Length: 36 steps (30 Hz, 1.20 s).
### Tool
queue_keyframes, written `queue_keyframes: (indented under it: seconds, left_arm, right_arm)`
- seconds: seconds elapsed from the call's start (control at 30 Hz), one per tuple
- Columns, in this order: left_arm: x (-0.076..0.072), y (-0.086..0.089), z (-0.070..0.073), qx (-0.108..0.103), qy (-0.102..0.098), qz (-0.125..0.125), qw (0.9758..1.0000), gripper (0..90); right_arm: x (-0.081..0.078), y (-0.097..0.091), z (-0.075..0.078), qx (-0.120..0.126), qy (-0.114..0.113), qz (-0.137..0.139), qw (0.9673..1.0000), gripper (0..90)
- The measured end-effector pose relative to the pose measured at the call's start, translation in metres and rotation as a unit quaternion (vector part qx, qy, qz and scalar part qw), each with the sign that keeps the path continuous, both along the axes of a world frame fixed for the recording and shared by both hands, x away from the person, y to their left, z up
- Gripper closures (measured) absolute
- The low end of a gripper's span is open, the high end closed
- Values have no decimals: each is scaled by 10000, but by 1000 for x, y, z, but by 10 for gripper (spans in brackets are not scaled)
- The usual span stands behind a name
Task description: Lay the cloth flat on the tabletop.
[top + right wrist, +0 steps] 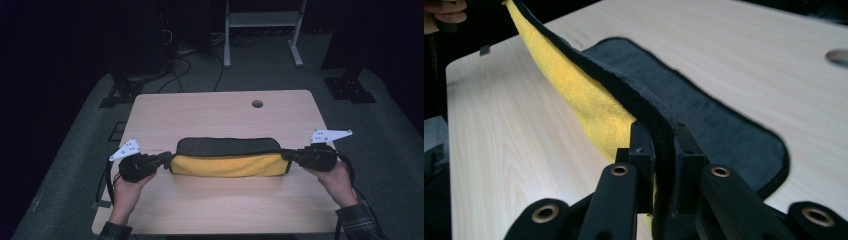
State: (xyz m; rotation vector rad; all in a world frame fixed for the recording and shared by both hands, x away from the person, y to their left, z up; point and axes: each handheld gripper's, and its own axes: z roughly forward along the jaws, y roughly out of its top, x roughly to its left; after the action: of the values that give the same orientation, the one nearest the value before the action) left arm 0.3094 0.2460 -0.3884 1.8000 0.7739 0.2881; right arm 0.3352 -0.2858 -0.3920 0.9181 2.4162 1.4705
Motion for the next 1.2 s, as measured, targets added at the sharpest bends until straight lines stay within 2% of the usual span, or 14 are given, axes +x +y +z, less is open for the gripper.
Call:
queue_keyframes:
  seconds: [0.3, 0.5, 0.57, 0.73, 0.83, 0.87, 0.97, 1.0, 1.07, 1.1, 1.13, 1.2]
  left_arm:
    - [-9, 1, -23, 94, 402, -71, 9991, 845]
    - [-19, 2, -38, 208, 678, -167, 9973, 844]
    - [-23, 2, -43, 210, 790, -212, 9964, 844]
    - [-37, 1, -46, 191, 916, -381, 9949, 844]
    - [-49, -2, -47, 85, 982, -532, 9937, 844]
    - [-49, -2, -47, 85, 982, -532, 9937, 844]
    - [-57, -5, -50, 181, 1045, -629, 9924, 844]
    - [-58, -6, -53, 218, 1137, -656, 9911, 843]
    - [-58, -7, -55, 240, 1189, -659, 9904, 843]
    - [-58, -7, -57, 252, 1259, -662, 9895, 843]
    - [-57, -7, -59, 279, 1328, -673, 9885, 843]
    - [-55, -7, -62, 320, 1441, -698, 9866, 839]
  right_arm:
    - [-12, 2, -23, -216, 306, 122, 9992, 816]
    - [-22, 2, -38, -313, 506, 248, 9979, 815]
    - [-28, 3, -45, -424, 615, 339, 9966, 814]
    - [-36, 0, -46, -475, 661, 398, 9959, 814]
    - [-43, -7, -41, -388, 585, 346, 9969, 813]
    - [-43, -7, -41, -388, 585, 346, 9969, 813]
    - [-48, -11, -41, -358, 610, 359, 9969, 813]
    - [-50, -12, -45, -411, 672, 395, 9961, 811]
    - [-52, -12, -48, -451, 724, 412, 9955, 807]
    - [-54, -12, -55, -515, 857, 470, 9939, 796]
    - [-54, -12, -55, -515, 857, 470, 9939, 796]
    - [-57, -11, -63, -635, 976, 522, 9918, 765]
